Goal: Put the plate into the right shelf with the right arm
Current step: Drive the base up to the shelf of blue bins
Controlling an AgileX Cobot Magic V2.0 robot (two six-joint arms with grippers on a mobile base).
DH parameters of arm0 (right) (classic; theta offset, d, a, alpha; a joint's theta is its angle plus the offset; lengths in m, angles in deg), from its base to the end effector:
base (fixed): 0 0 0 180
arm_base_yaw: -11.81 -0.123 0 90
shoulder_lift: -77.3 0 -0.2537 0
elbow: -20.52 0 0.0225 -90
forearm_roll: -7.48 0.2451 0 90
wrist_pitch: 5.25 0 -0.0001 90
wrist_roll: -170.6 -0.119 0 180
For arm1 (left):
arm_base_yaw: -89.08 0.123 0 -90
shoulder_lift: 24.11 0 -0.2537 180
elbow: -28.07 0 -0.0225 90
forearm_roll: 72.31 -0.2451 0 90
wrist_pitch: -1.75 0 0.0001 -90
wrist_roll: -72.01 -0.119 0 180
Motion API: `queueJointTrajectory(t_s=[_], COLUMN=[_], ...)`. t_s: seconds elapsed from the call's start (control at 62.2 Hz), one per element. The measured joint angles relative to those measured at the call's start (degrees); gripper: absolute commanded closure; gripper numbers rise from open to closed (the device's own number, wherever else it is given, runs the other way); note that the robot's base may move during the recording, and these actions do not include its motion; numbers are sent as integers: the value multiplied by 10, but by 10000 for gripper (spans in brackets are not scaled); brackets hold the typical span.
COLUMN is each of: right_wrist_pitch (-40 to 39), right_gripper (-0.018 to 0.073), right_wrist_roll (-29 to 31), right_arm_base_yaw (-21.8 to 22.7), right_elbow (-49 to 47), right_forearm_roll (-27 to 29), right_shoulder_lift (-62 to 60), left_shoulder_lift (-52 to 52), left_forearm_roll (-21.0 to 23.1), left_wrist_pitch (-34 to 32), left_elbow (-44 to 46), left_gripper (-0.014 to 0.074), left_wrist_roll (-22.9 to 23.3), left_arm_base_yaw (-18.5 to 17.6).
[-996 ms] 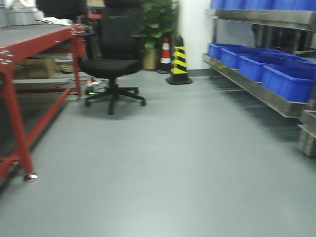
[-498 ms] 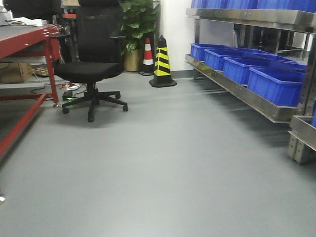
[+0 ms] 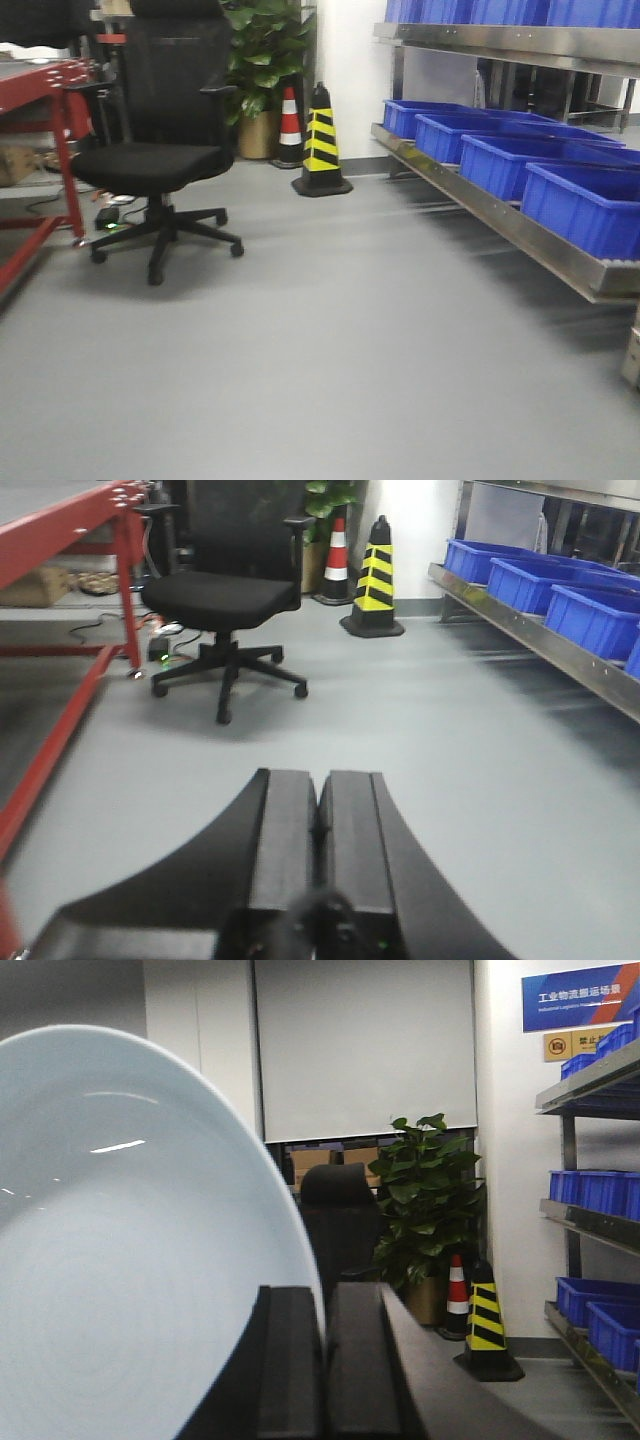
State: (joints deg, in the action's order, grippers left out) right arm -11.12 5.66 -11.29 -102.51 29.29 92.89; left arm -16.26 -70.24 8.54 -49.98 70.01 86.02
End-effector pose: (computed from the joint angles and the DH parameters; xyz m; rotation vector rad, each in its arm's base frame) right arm 0.0867 0.0321 0.3323 -0.1356 1.1746 0.4357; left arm 0.1102 -0.0064 0.1919 0.0457 1.6172 -0.0454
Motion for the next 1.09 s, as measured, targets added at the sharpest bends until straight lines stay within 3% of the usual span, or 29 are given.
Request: queueJointTrajectory(t_s=[1.092], right_wrist_pitch=[0], right_gripper=[503], right_wrist_roll=[0], right_arm_base_yaw=[0], right_elbow=[0], right_forearm_roll=[0], right_shoulder_lift=[0], left_shoulder_lift=[0], left_forearm_roll=[0], left_wrist_pitch=[0], left_elbow=[0], left_gripper=[643], left_wrist_roll=[0], left_arm_base_yaw=[0])
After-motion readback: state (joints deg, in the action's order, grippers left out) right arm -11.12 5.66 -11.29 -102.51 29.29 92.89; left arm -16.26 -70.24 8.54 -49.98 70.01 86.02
